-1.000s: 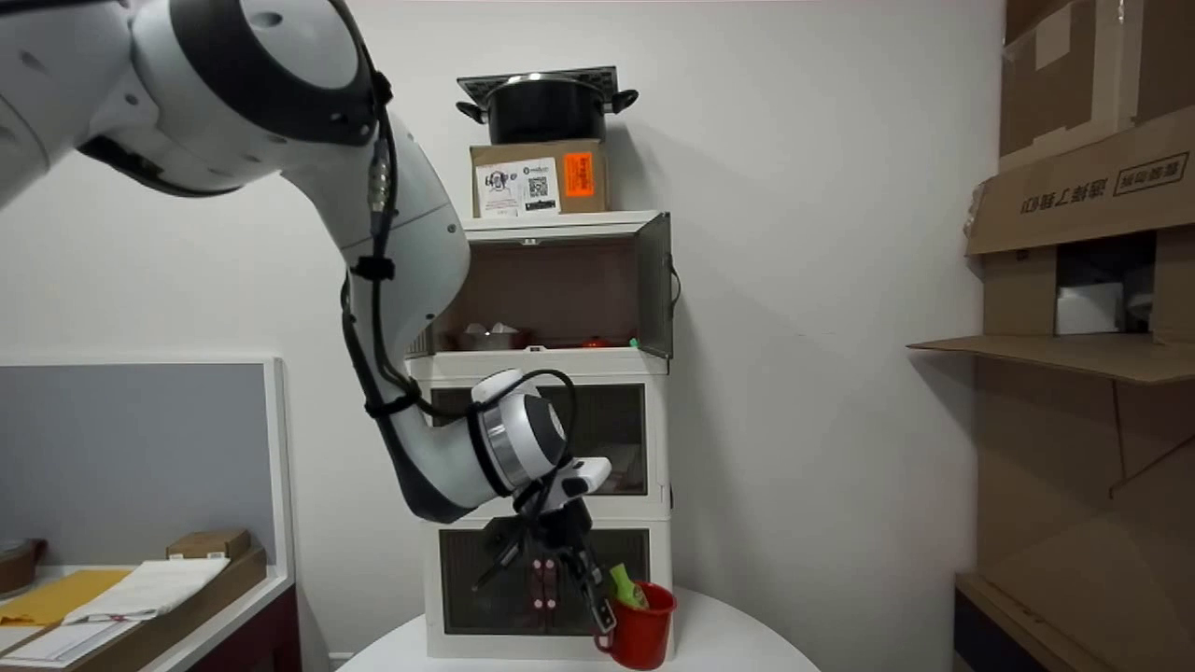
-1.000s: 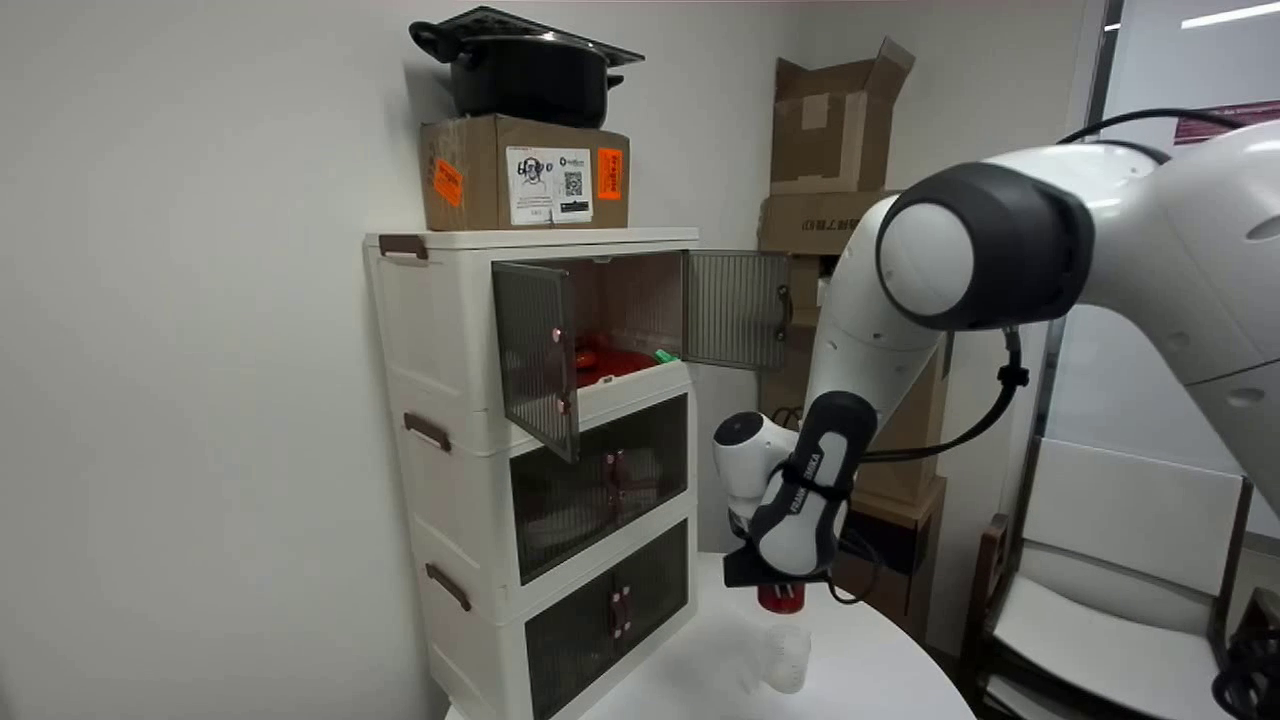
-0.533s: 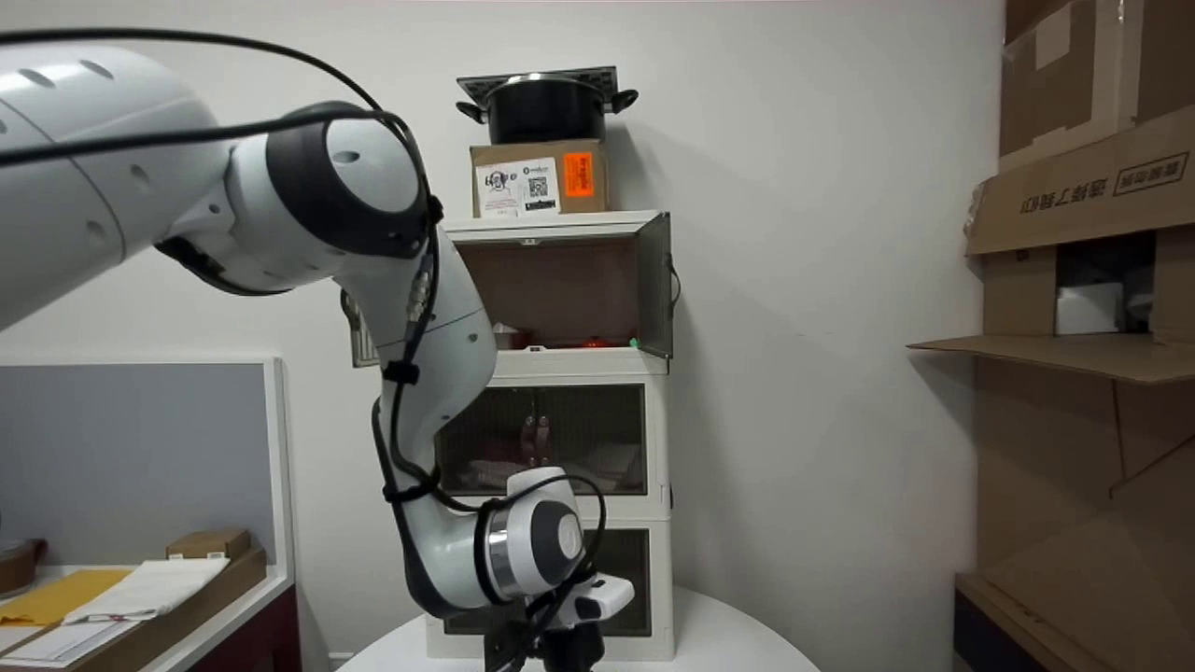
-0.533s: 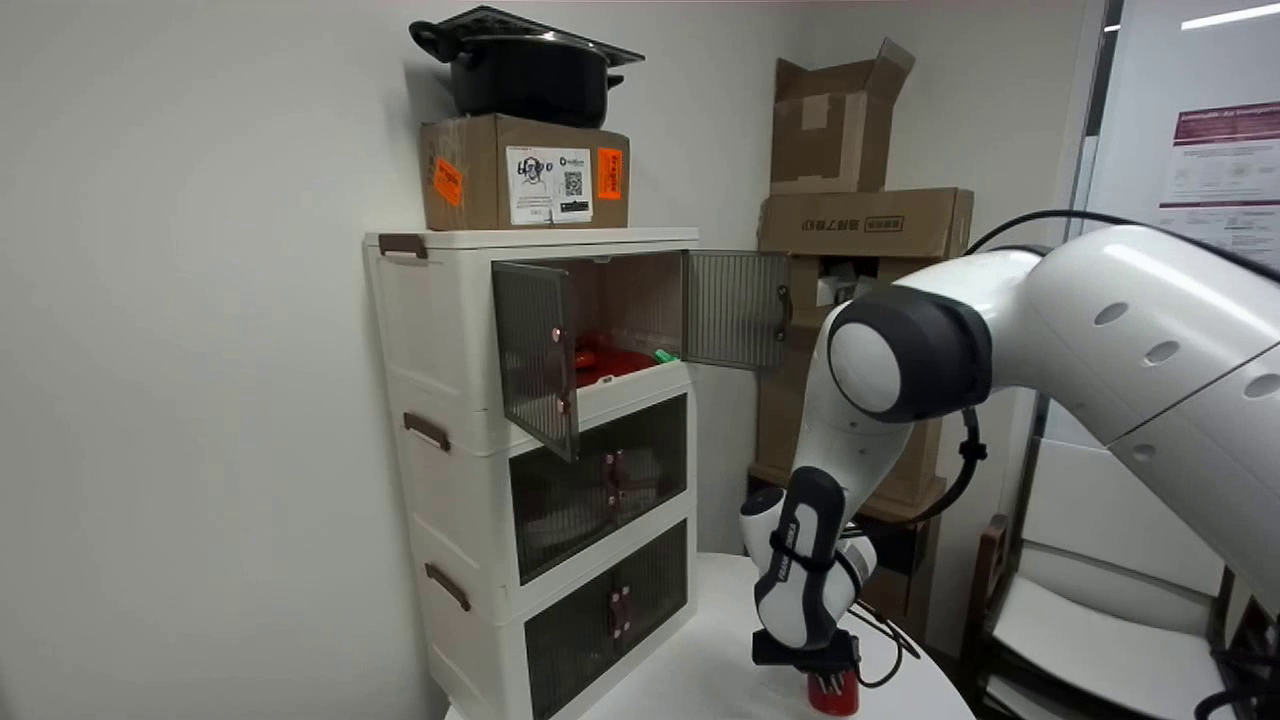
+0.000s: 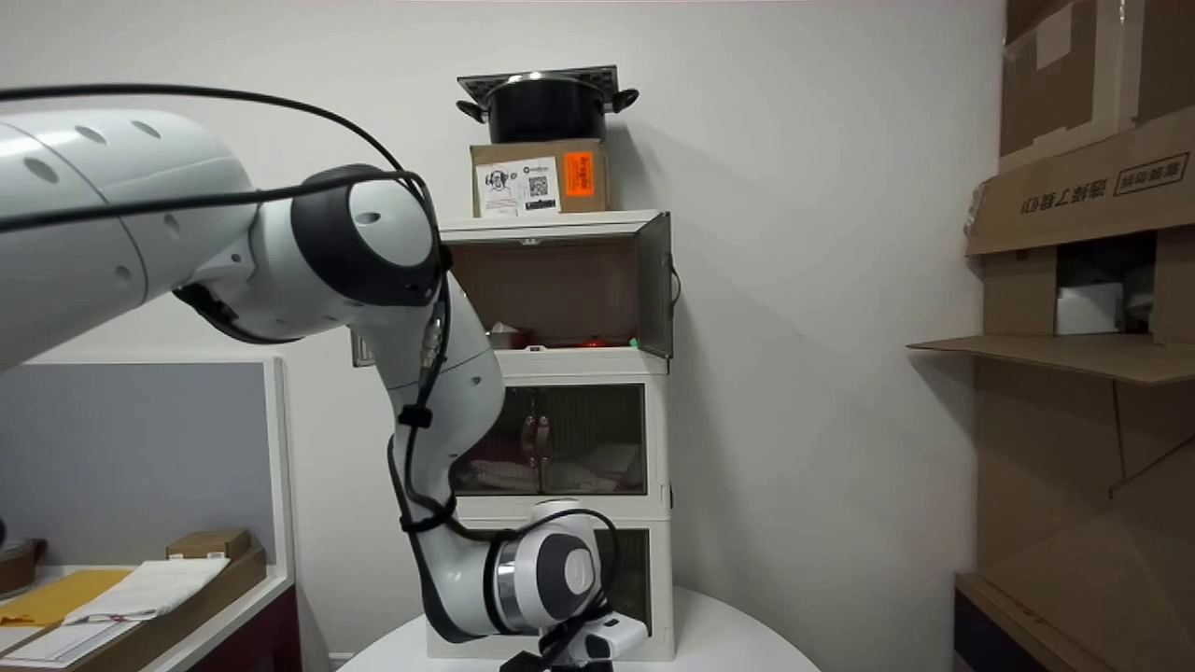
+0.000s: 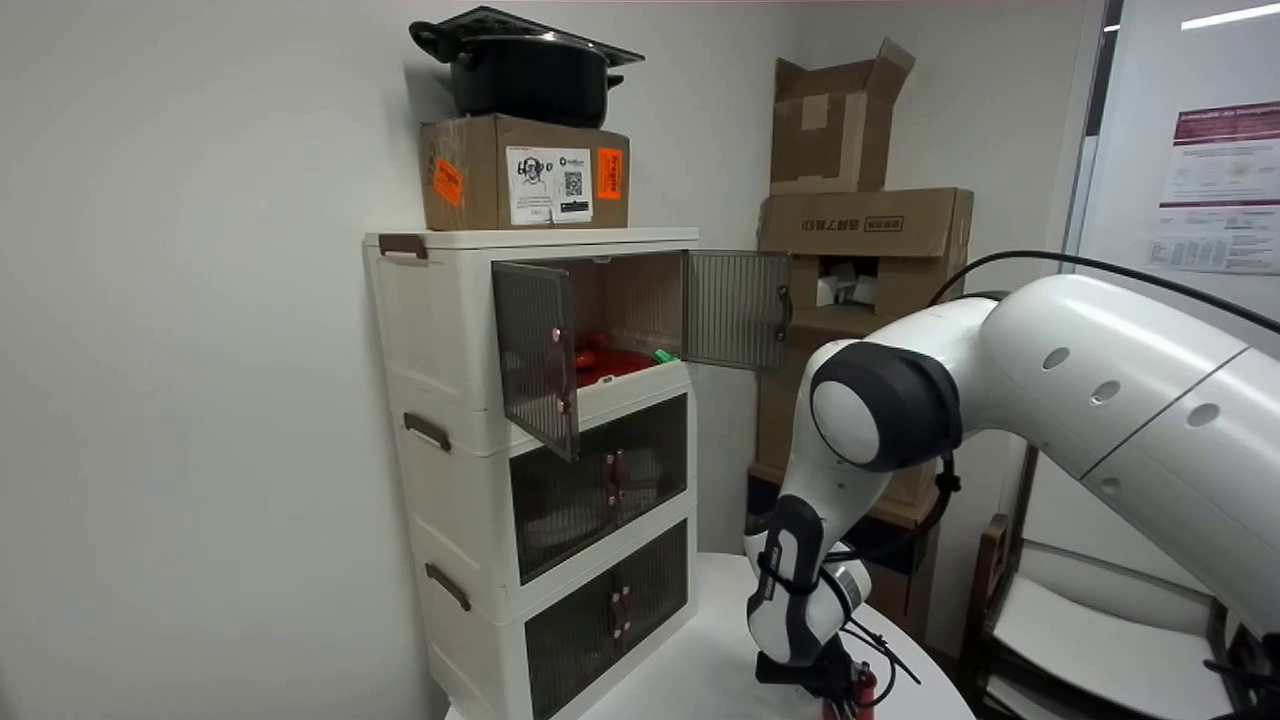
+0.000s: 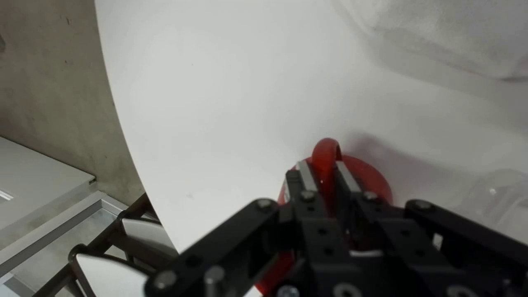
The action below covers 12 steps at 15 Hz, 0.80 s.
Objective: Open the top left cabinet door, remove the orange cup from the top cabinet and put it on the table
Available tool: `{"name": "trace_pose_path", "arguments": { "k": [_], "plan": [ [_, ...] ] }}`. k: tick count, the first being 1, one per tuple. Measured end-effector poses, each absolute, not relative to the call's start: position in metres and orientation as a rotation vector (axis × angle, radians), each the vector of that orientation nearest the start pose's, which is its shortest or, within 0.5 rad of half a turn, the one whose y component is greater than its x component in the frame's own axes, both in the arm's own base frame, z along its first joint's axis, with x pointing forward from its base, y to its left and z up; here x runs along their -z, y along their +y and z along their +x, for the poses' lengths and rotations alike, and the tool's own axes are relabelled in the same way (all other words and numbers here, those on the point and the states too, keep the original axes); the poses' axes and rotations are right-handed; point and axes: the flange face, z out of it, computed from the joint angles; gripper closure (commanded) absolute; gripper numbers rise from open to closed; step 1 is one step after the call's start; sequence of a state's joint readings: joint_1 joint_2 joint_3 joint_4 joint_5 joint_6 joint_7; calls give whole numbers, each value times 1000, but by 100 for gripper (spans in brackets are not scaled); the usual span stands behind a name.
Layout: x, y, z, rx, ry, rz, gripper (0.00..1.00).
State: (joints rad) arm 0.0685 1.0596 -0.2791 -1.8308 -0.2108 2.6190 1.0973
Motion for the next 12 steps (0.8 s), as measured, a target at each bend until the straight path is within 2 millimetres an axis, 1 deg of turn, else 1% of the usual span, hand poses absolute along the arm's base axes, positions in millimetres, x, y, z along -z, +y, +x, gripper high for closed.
{"name": "trace_pose_path", "arguments": {
  "k": [1,4,7,9,10,12],
  "plan": [
    [43,-129,550,-144,1712,-3122,60],
    [39,-133,561,-116,1695,-3137,39],
    [24,-134,580,-46,1611,-3152,16],
    [5,-131,596,43,1527,-3156,1],
    [-8,-128,605,105,1458,-3158,0],
    [-45,-116,622,217,1298,-3161,0]
  ]
}}
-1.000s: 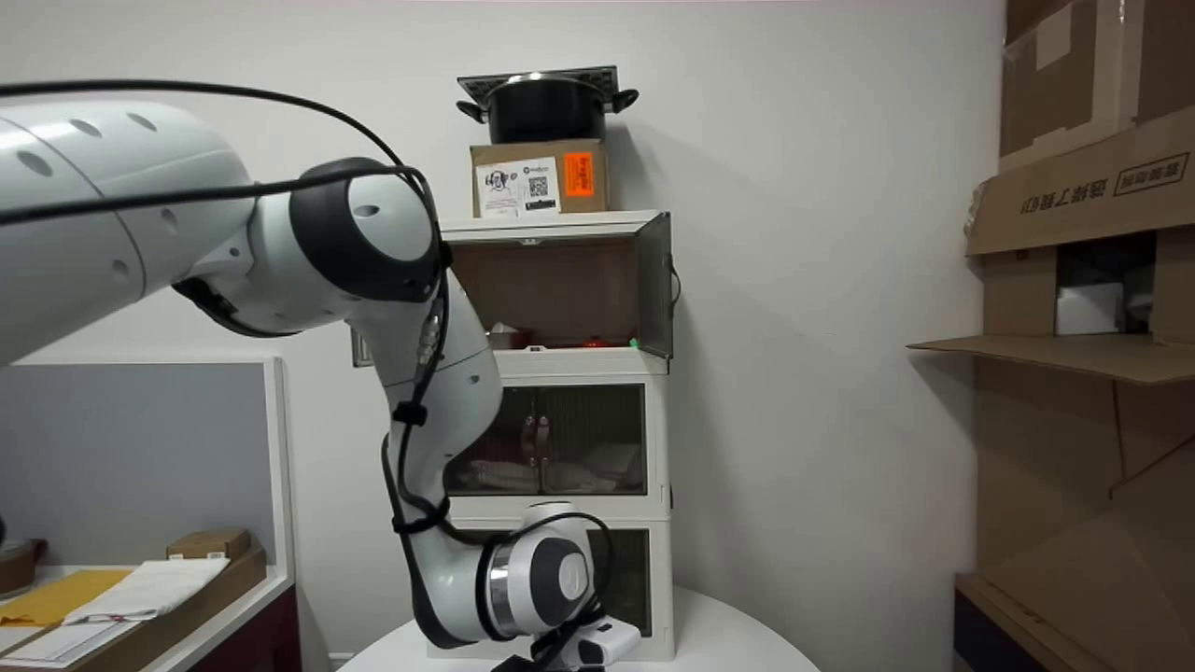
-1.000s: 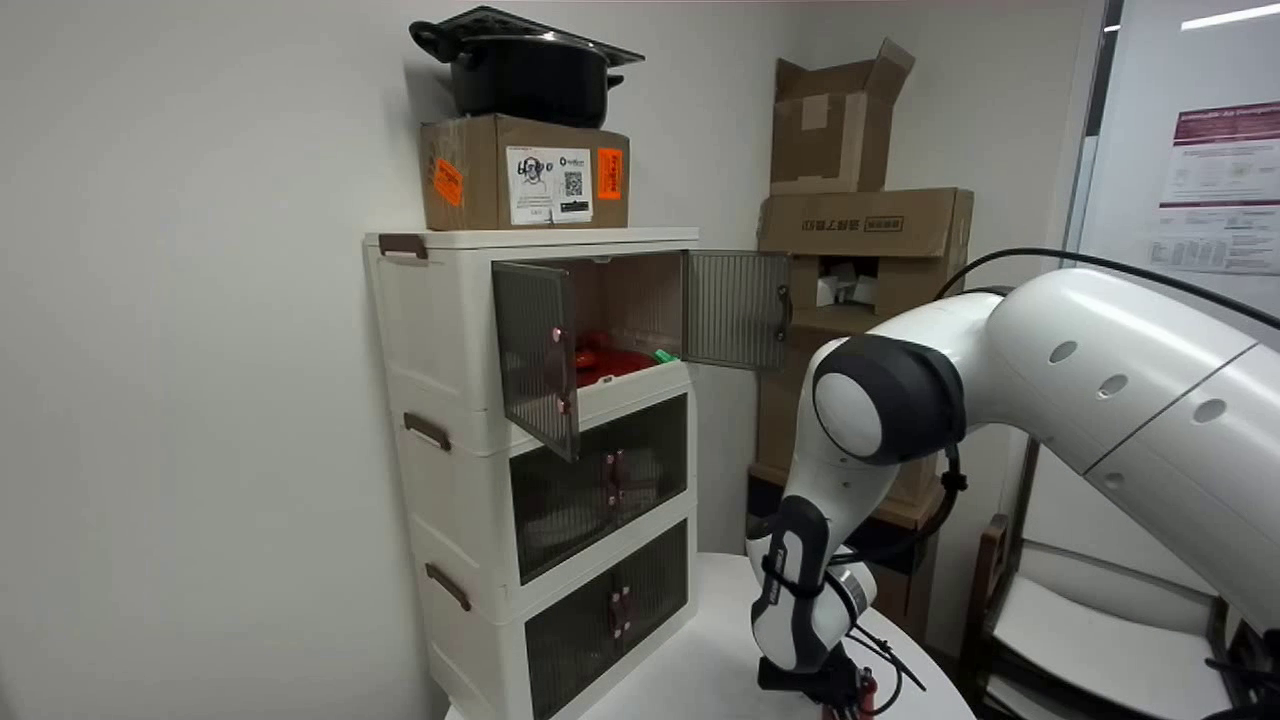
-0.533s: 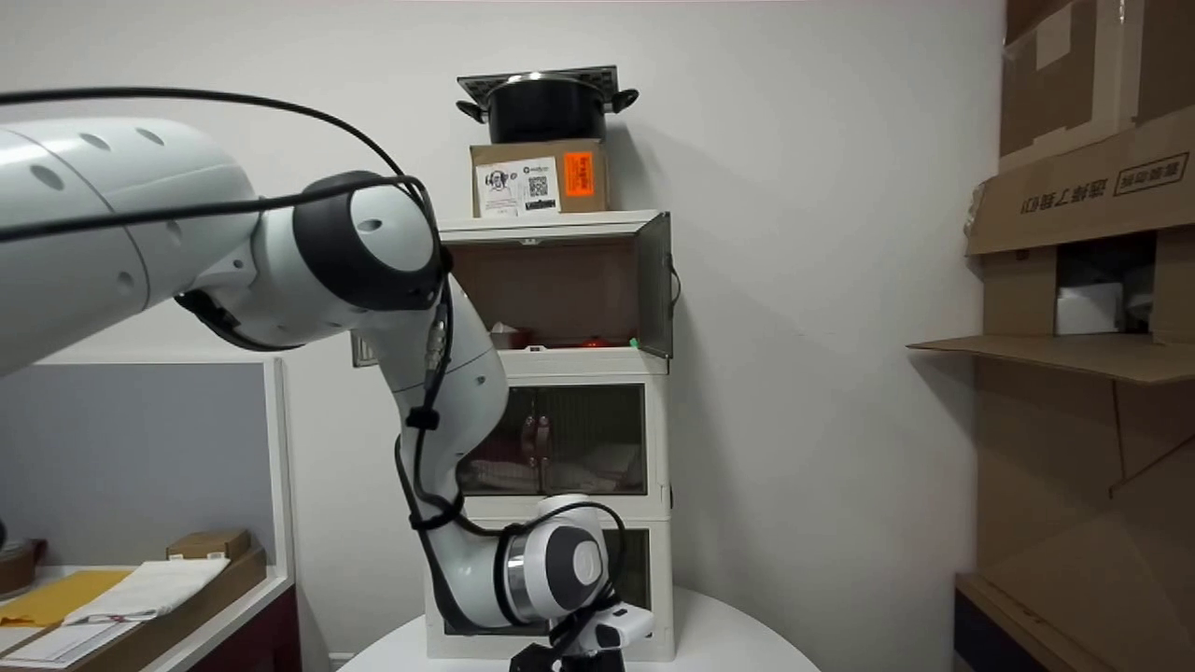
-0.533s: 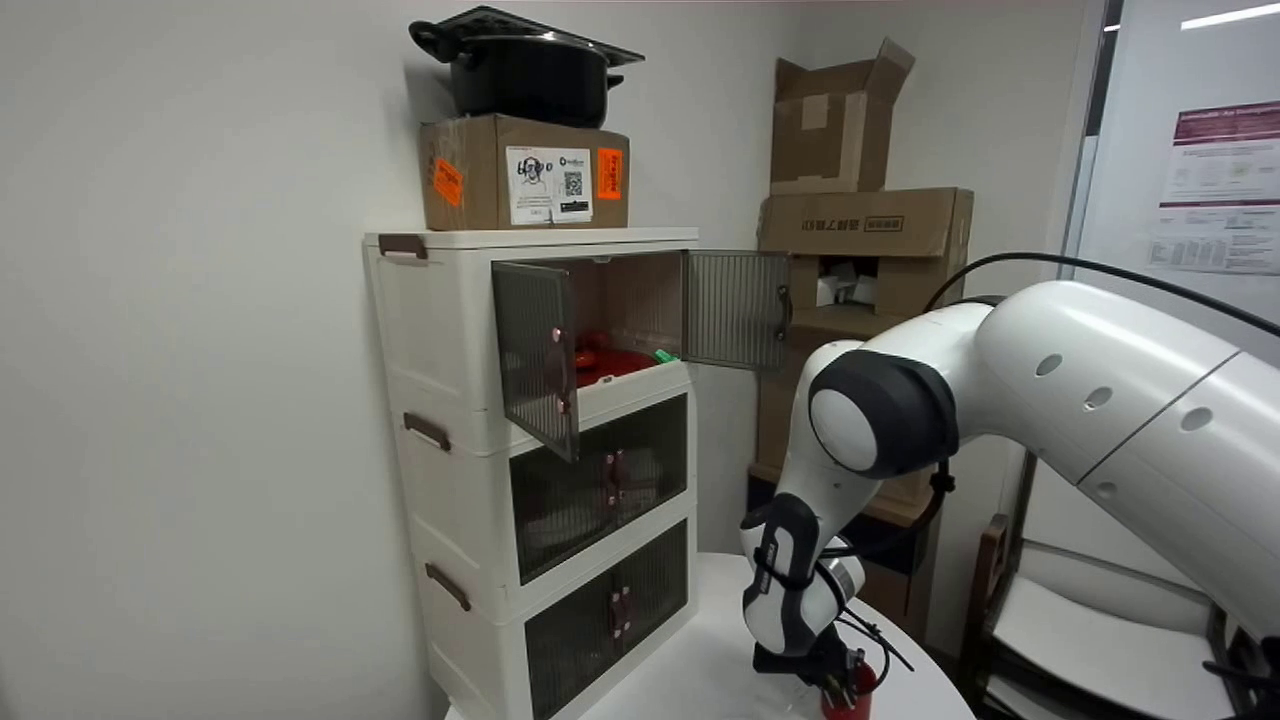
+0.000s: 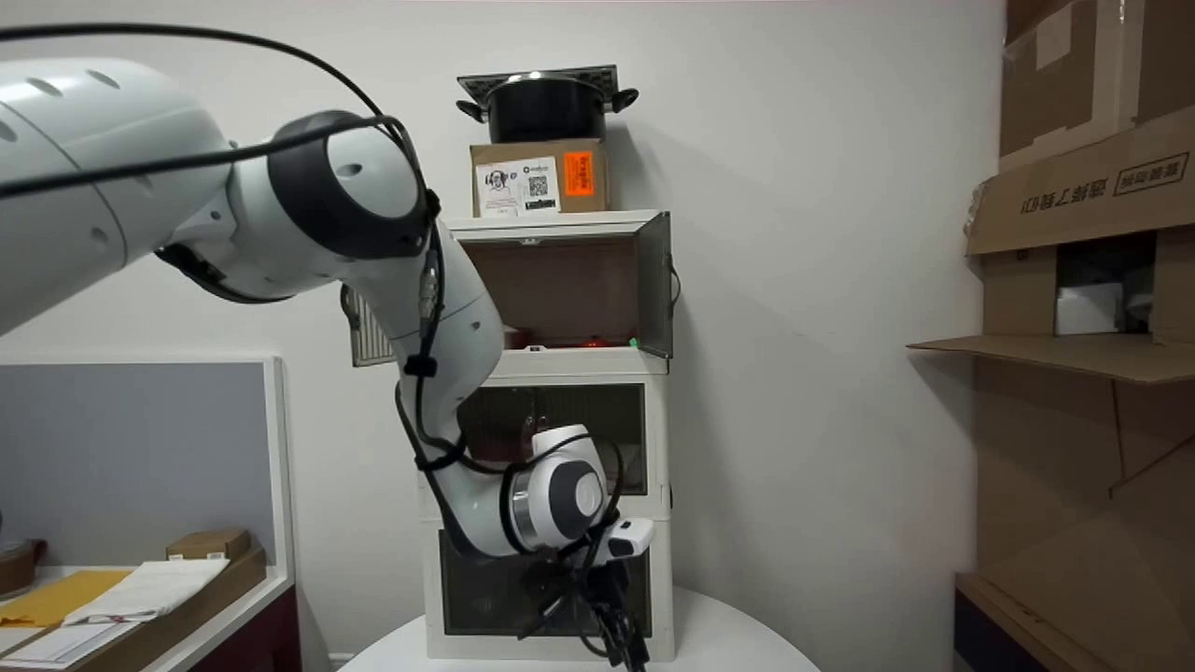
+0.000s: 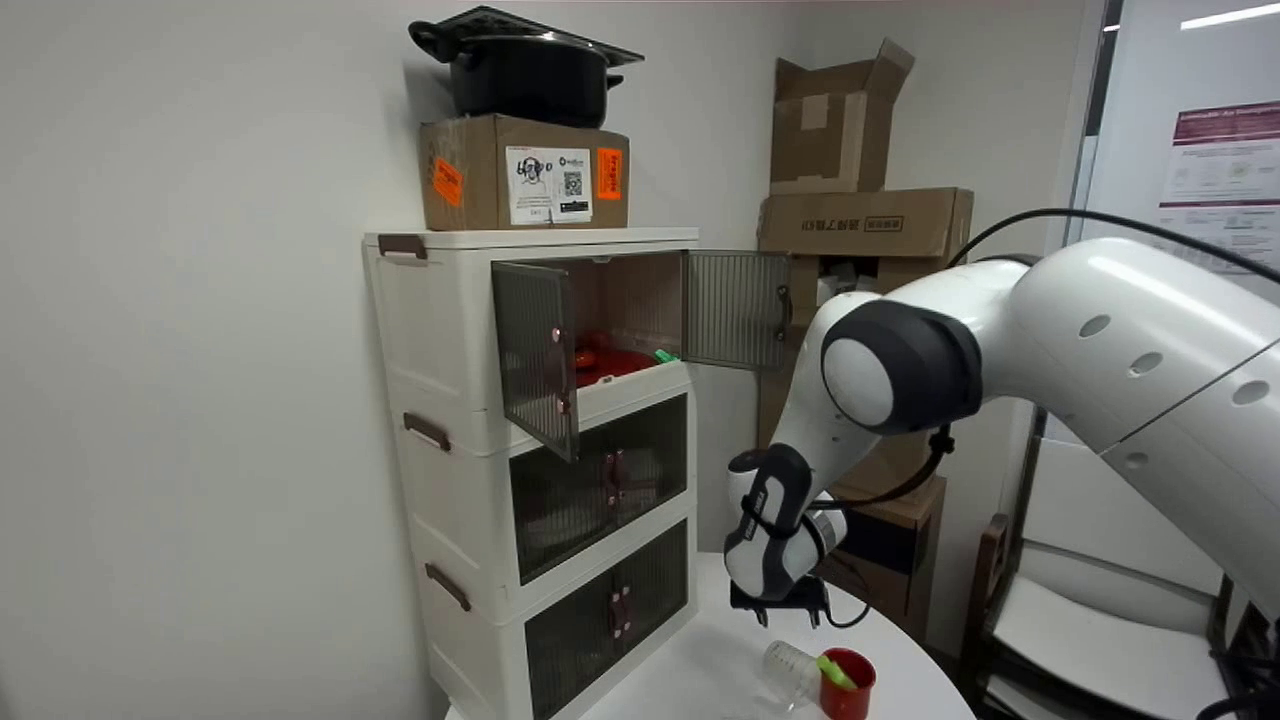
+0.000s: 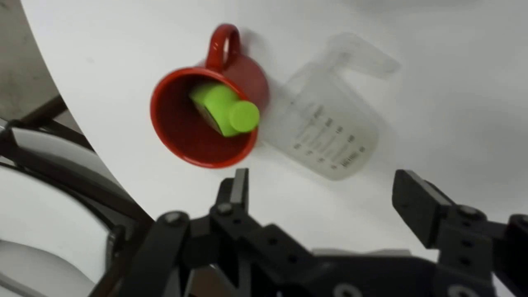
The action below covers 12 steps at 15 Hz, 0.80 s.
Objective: Open the top left cabinet door, remove the orange cup from the top cabinet and put it on the table
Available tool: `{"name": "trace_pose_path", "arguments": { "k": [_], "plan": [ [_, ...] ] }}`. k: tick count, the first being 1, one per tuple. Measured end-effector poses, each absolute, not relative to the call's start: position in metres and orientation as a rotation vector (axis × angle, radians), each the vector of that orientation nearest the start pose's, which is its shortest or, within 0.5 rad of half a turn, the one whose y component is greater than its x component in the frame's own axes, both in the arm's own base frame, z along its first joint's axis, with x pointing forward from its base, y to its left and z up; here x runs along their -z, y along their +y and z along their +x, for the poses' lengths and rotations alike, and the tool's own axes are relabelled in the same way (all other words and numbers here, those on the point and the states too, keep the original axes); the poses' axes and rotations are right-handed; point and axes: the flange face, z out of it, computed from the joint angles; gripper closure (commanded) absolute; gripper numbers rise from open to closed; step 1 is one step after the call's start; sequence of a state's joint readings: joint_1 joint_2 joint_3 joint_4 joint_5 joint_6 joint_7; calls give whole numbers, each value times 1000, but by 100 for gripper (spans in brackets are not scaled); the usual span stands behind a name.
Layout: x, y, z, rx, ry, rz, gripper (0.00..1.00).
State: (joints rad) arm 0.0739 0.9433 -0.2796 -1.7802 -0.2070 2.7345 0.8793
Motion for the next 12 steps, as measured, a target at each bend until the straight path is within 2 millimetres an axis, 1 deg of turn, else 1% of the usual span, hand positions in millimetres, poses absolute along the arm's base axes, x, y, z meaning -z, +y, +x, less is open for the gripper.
{"name": "trace_pose_path", "arguments": {
  "k": [3,5,6,7,9,12],
  "plan": [
    [-111,-85,635,321,1044,-3160,0],
    [-153,-61,634,353,874,-3152,0],
    [-174,-48,631,364,787,-3144,0],
    [-193,-36,626,369,704,-3136,0],
    [-228,-12,609,362,534,-3116,0],
    [-273,16,572,291,289,-3088,0]
  ]
}}
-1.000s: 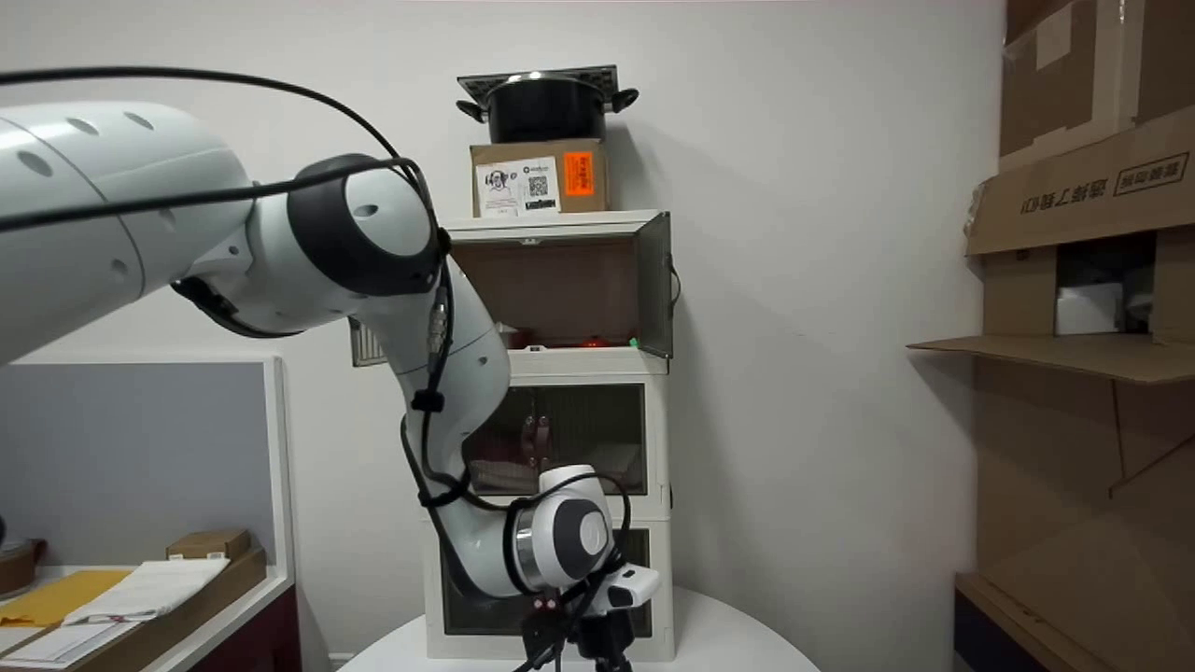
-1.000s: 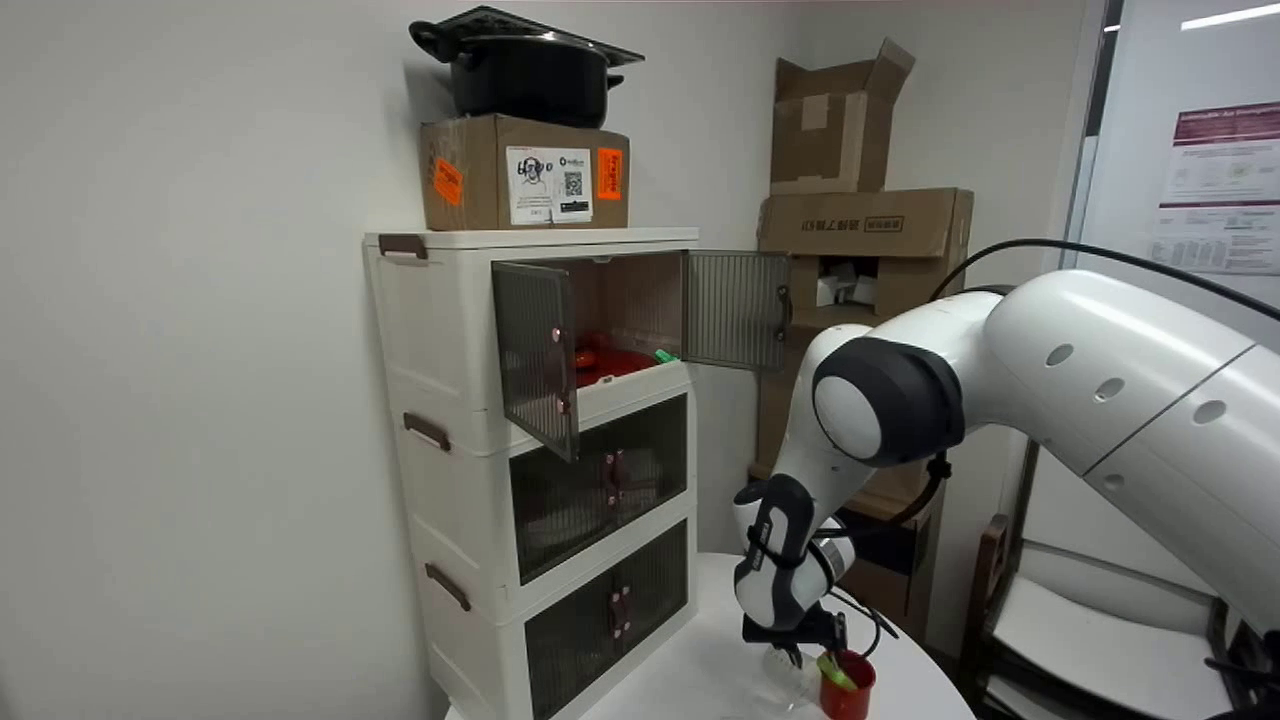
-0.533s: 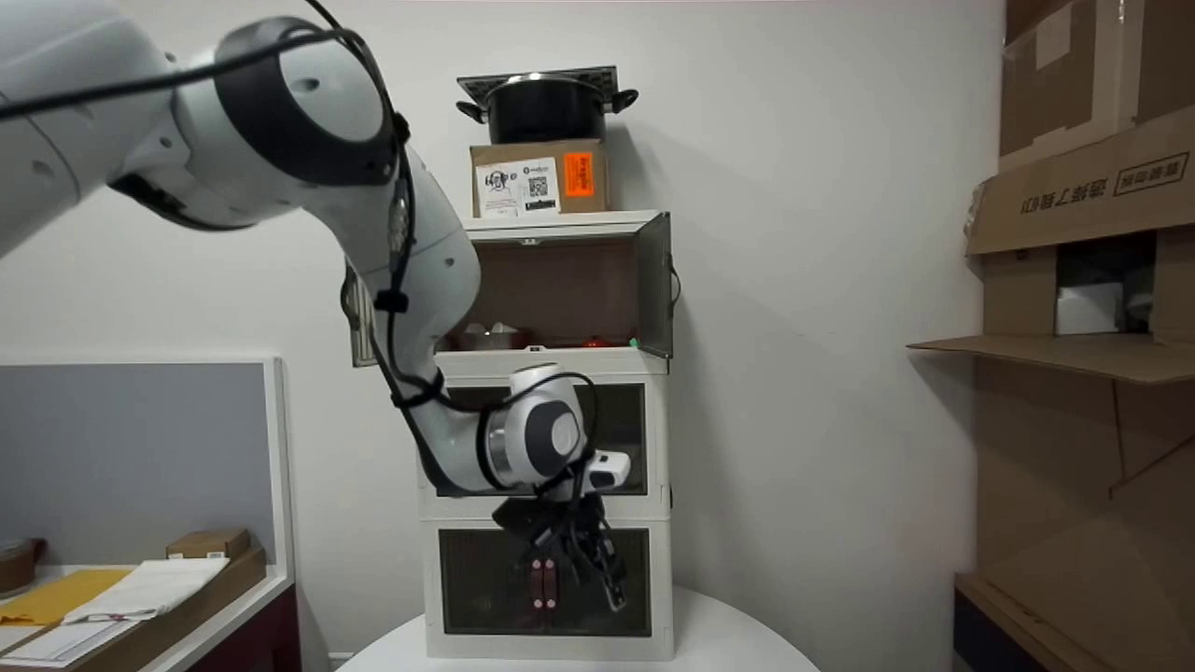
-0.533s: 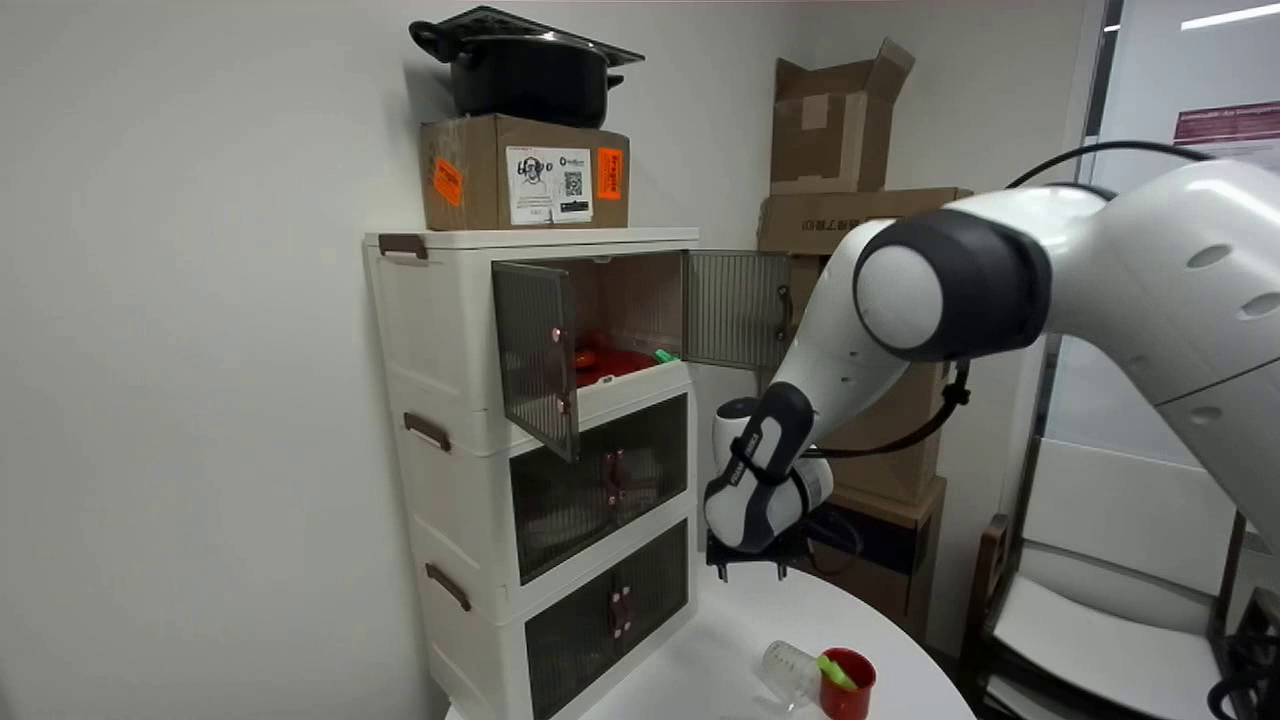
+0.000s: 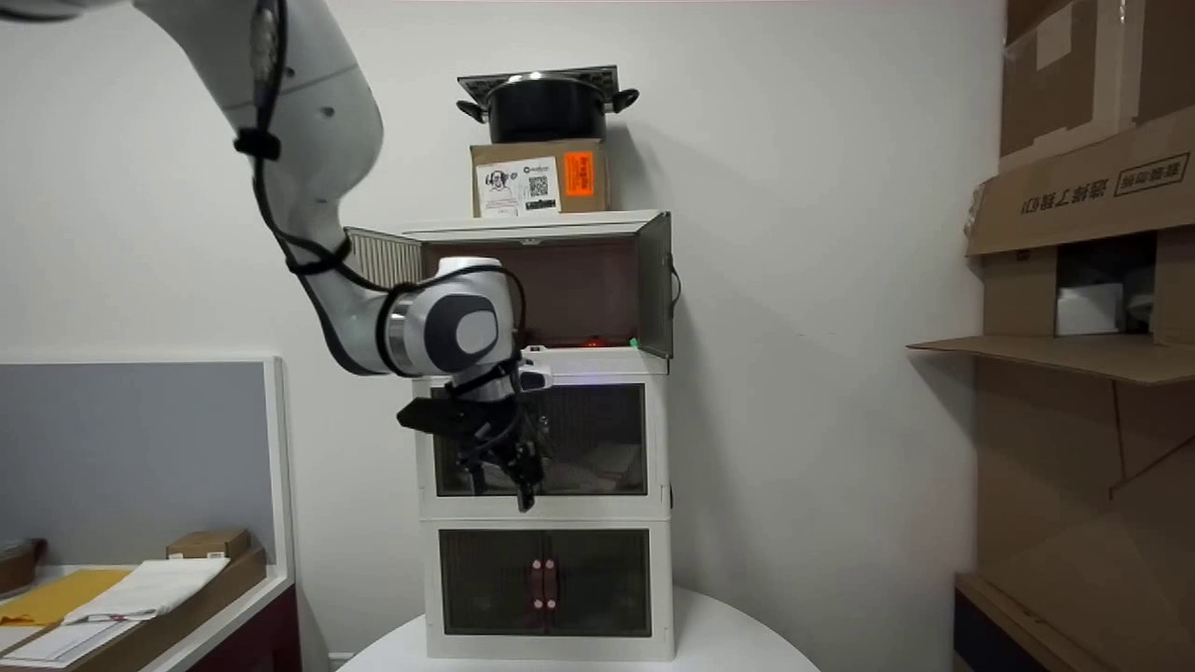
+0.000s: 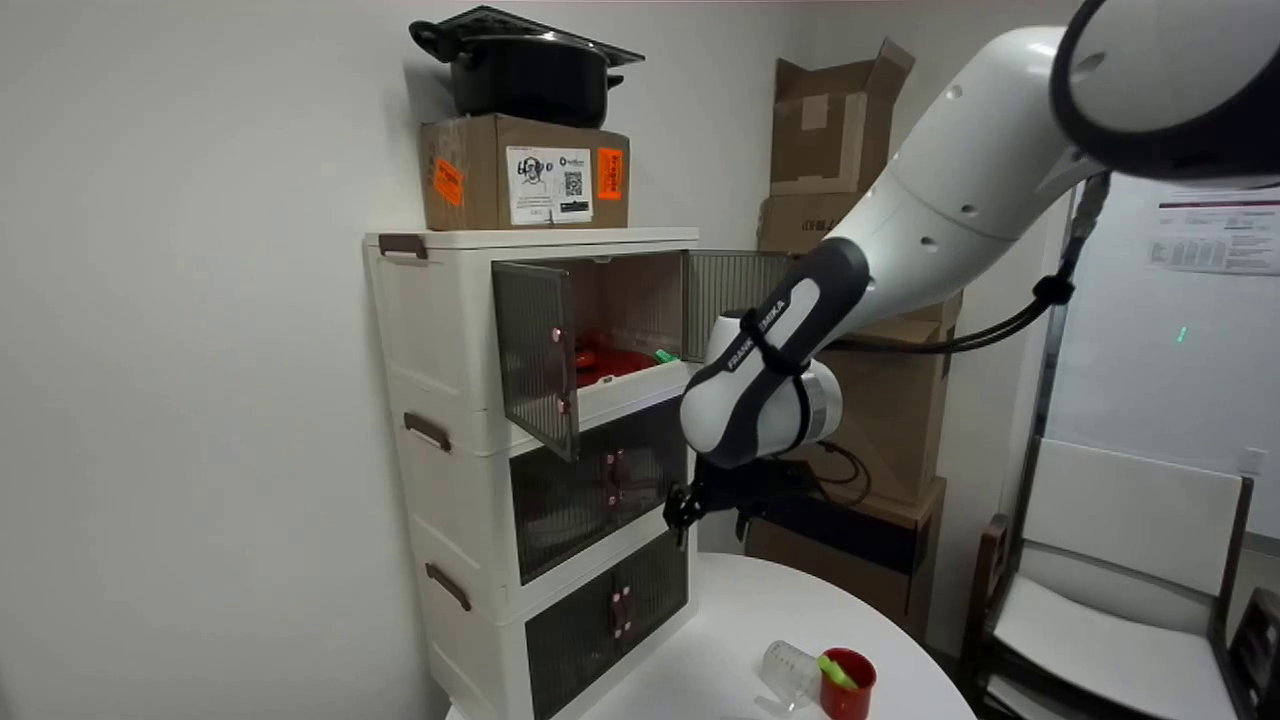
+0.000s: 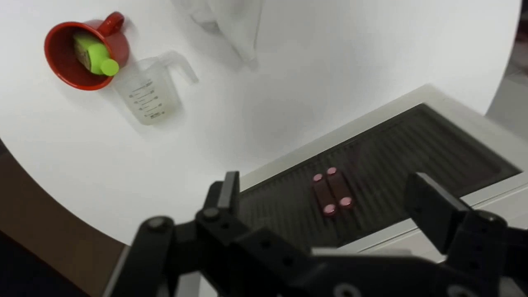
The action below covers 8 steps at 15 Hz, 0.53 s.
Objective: Open the top left cabinet door, remove the orange cup from the top cabinet and put it on the table
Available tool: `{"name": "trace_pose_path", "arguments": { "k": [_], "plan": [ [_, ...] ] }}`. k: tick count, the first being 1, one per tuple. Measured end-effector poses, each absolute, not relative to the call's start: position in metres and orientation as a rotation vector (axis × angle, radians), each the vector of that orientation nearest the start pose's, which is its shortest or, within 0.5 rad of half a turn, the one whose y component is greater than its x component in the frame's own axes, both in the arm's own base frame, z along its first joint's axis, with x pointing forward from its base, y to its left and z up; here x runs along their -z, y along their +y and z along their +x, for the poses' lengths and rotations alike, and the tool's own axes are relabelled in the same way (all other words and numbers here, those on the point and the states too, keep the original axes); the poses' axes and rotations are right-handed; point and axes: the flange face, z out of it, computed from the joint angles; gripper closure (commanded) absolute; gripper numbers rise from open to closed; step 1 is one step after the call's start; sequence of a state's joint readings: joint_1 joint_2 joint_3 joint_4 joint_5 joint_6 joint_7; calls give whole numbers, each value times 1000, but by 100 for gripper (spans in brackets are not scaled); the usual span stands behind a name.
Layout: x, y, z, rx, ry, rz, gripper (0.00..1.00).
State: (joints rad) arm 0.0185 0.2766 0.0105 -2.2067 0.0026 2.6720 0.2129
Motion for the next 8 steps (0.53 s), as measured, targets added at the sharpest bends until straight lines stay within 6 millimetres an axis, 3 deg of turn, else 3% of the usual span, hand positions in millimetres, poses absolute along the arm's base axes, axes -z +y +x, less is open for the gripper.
{"name": "trace_pose_path", "arguments": {
  "k": [4,8],
  "plan": [
    [-320,37,518,129,8,-3071,0],
    [-352,36,479,21,-61,-3091,0]
  ]
}}
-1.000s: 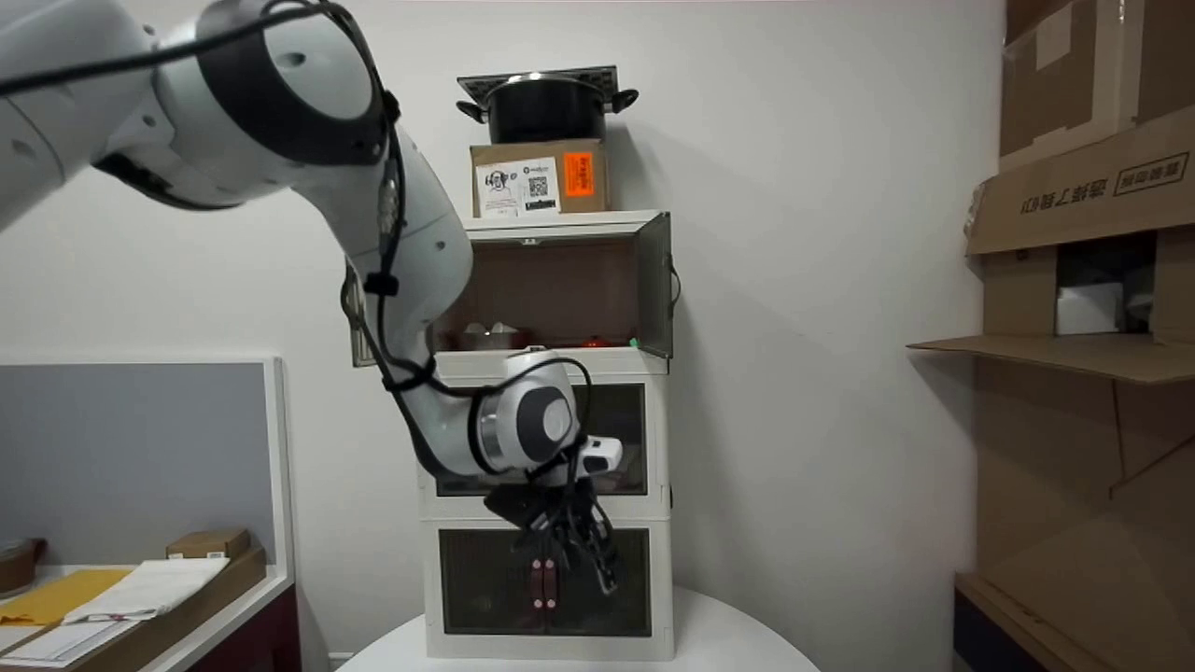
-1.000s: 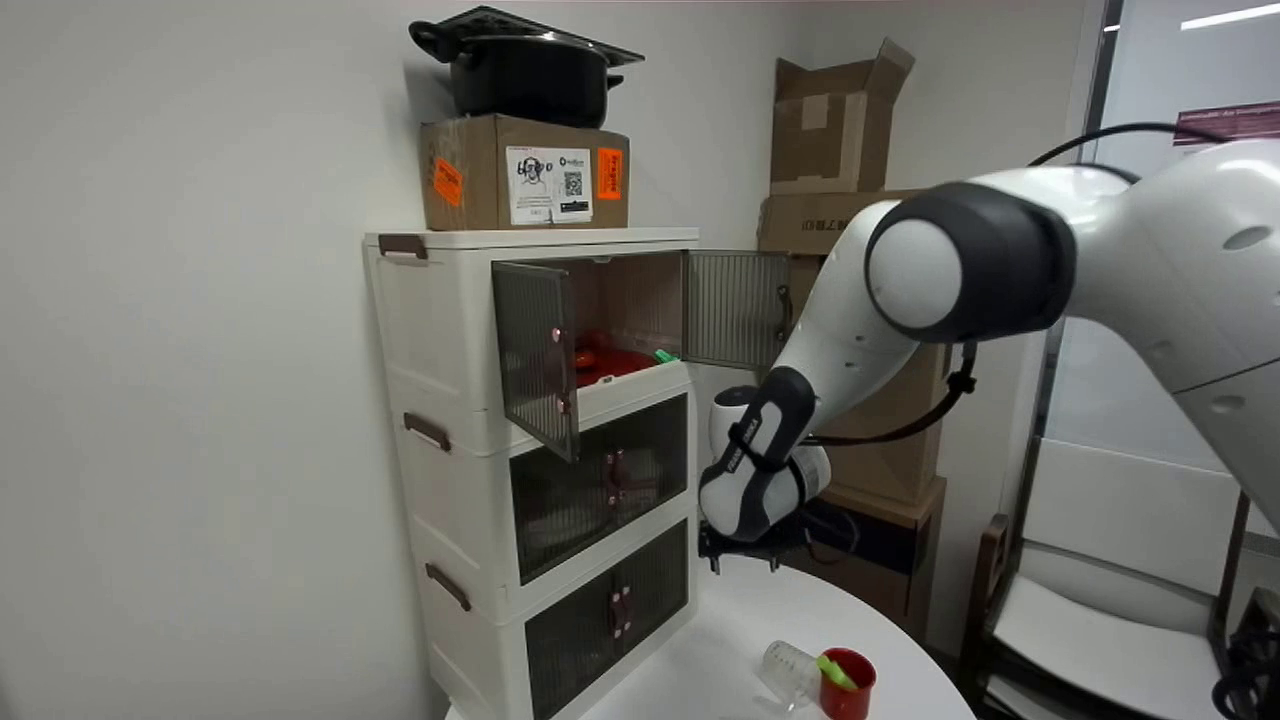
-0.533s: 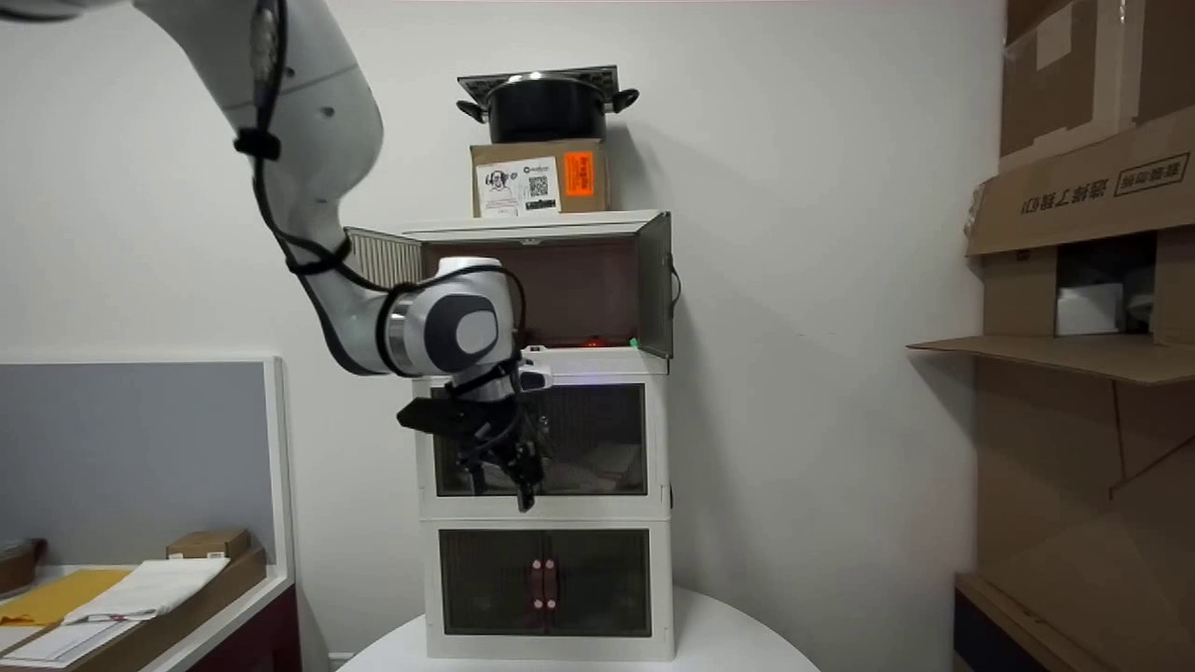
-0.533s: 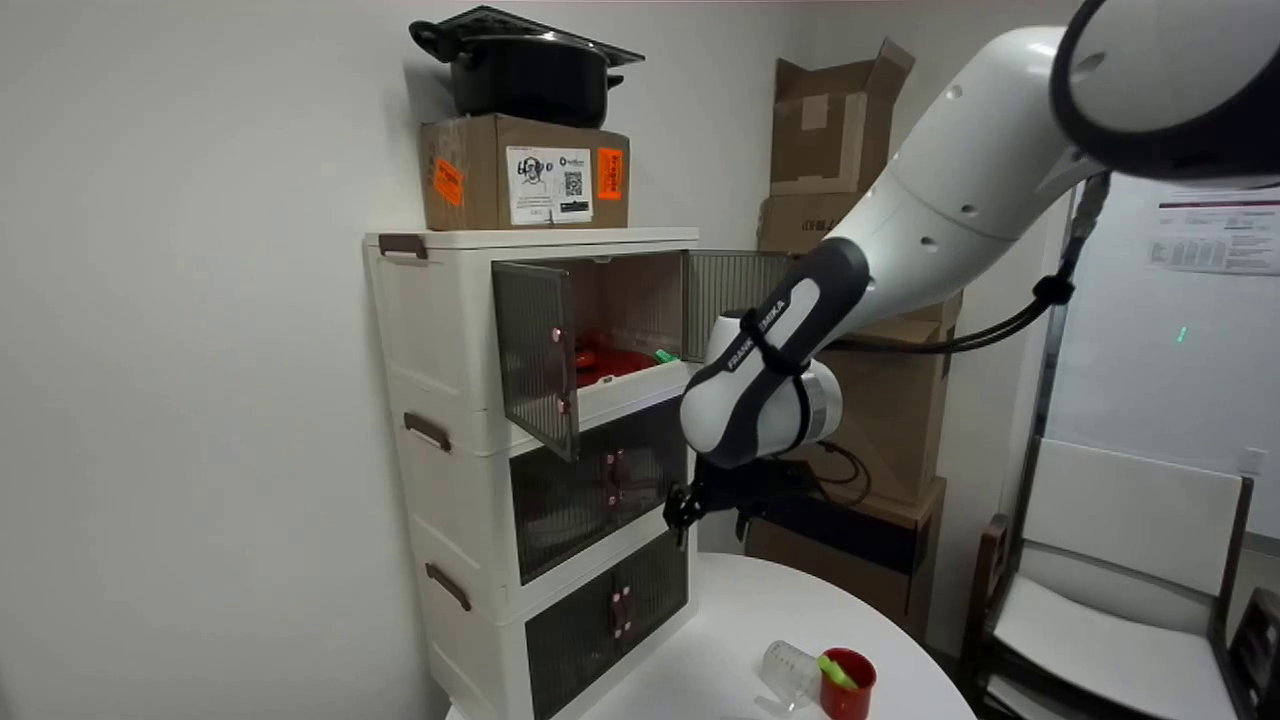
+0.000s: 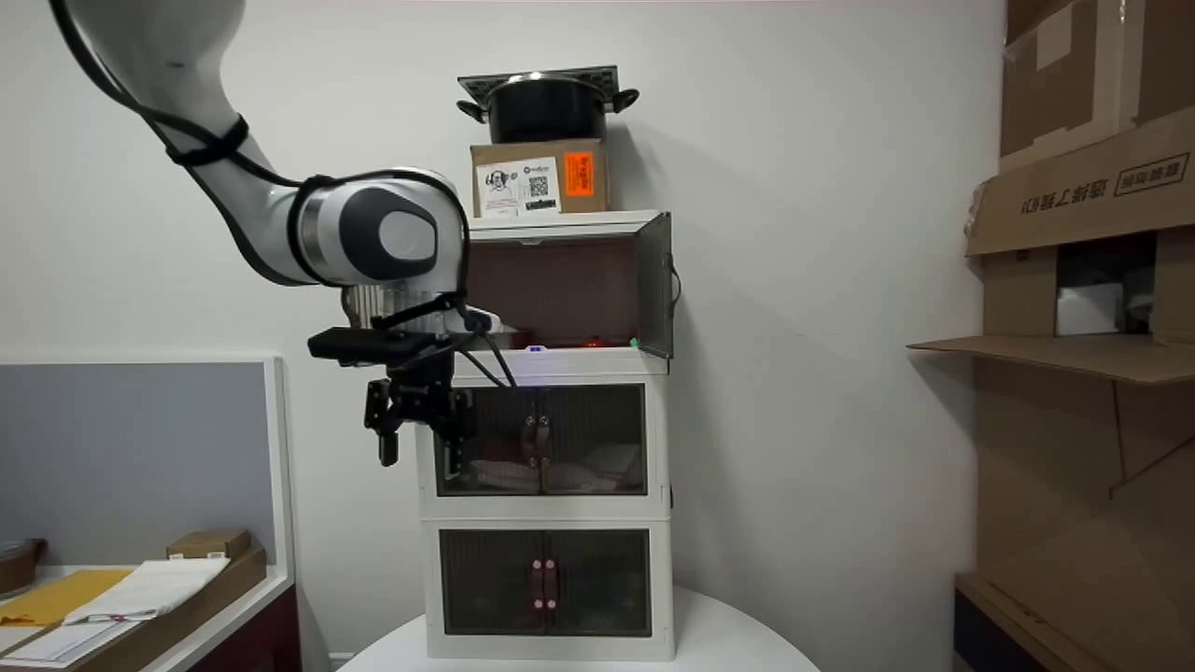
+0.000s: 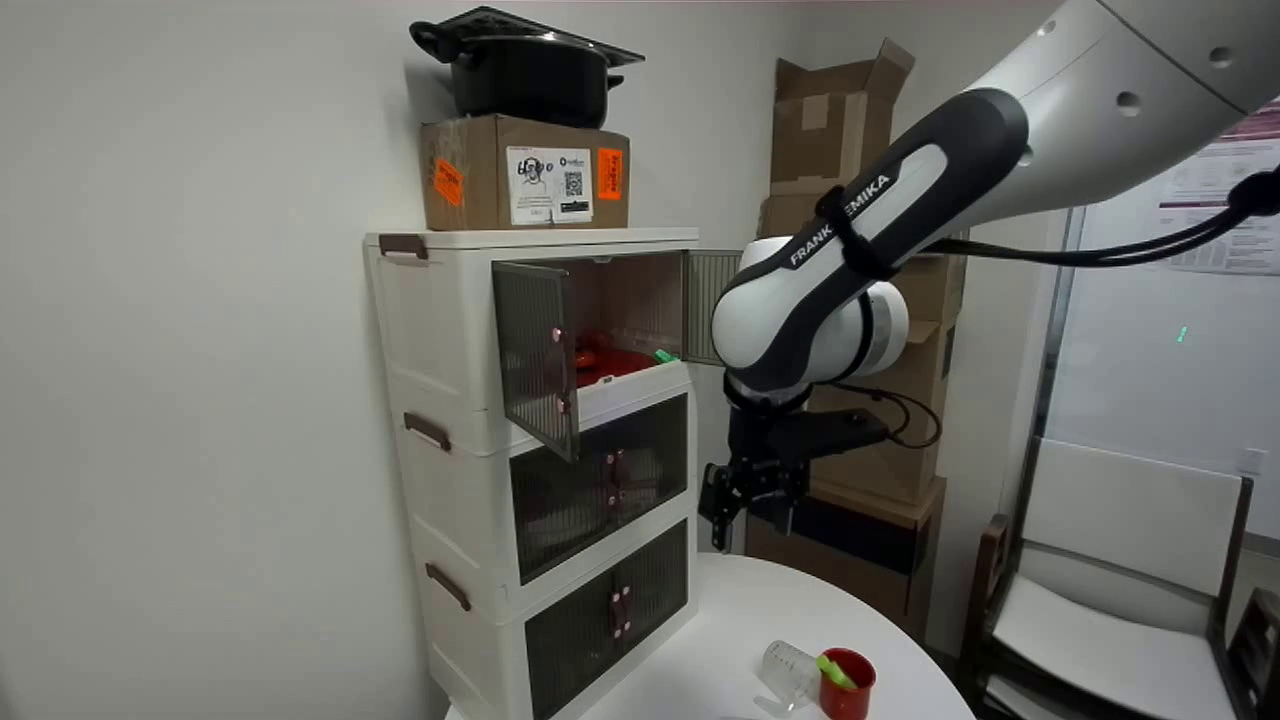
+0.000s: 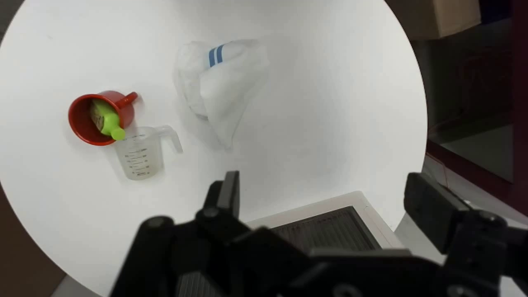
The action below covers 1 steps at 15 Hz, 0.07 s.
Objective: Open the top left cabinet door, remove the orange cup from the top cabinet and put it on the table
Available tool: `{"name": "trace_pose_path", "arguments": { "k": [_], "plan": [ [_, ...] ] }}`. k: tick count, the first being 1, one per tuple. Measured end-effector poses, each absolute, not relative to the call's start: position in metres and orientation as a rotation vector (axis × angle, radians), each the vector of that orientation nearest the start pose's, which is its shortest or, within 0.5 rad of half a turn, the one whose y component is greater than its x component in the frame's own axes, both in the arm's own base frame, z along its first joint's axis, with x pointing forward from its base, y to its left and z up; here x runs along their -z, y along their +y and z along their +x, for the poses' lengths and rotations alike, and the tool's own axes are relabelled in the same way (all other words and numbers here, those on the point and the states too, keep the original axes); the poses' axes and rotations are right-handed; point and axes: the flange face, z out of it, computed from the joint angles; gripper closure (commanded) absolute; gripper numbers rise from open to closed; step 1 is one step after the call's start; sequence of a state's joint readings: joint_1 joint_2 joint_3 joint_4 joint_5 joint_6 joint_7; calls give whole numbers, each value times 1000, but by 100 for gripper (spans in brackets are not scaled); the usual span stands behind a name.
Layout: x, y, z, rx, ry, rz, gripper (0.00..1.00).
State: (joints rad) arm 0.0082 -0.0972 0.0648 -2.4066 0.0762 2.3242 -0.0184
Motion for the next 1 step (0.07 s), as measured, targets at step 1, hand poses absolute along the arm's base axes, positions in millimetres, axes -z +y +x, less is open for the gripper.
{"name": "trace_pose_path", "arguments": {
  "k": [1],
  "plan": [
    [-356,36,475,21,-63,-3093,0]
  ]
}}
